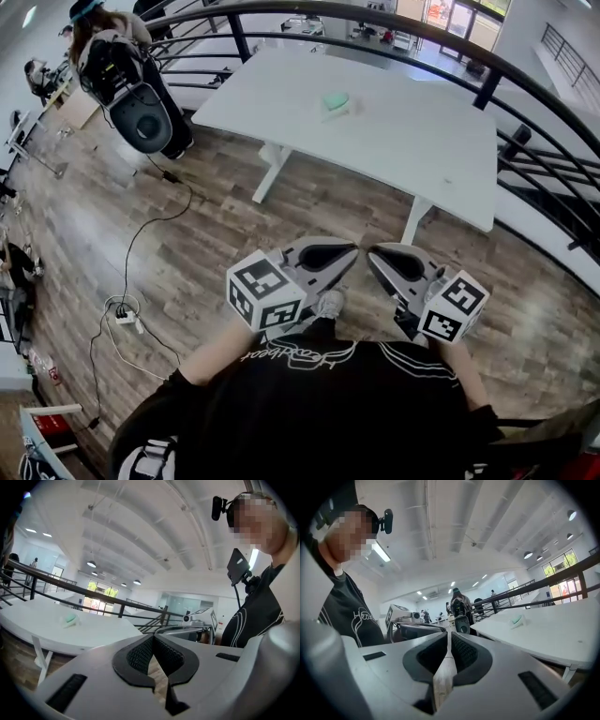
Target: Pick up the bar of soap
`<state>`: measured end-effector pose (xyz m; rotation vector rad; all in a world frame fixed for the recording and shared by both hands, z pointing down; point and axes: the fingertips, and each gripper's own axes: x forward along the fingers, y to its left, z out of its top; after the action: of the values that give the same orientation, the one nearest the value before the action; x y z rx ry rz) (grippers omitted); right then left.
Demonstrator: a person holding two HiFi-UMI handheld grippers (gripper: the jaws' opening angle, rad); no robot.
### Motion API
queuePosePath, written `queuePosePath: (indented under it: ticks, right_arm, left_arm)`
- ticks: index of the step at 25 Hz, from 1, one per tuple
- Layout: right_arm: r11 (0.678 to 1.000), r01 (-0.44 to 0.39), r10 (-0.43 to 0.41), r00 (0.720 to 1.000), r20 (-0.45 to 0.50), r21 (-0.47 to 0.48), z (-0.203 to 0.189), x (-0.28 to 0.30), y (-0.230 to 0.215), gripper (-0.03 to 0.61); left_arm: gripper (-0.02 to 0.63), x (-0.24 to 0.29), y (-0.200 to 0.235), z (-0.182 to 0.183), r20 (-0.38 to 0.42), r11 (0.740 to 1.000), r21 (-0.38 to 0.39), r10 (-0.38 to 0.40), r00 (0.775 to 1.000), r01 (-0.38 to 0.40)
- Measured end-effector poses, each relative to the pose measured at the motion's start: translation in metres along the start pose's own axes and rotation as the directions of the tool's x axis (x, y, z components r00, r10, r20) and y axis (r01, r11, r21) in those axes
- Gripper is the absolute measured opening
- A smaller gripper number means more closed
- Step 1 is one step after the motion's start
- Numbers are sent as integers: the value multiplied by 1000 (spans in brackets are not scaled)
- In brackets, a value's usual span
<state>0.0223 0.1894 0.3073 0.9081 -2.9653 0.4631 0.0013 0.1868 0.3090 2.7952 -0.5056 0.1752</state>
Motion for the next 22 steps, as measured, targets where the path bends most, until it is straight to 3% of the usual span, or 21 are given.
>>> queuePosePath:
  ticks: [6, 11, 17, 22]
  right_arm:
    - [1000, 21, -21, 1000, 2, -3, 45, 60, -76, 31]
    - [999, 35, -35, 999, 37, -5, 81, 99, -127, 31]
    - [999, 42, -41, 998, 39, -16, 97, 130, -158, 31]
    - [998, 54, -54, 998, 29, -13, 91, 136, -169, 30]
  left_arm:
    - [8, 28, 97, 52, -4, 999, 51, 7, 1000, -6]
    - [8, 47, 160, 79, -5, 999, 50, 3, 1000, -3]
    - [8, 50, 208, 95, 9, 999, 34, 14, 1000, -14]
    - [8, 47, 222, 94, 13, 999, 40, 18, 1000, -18]
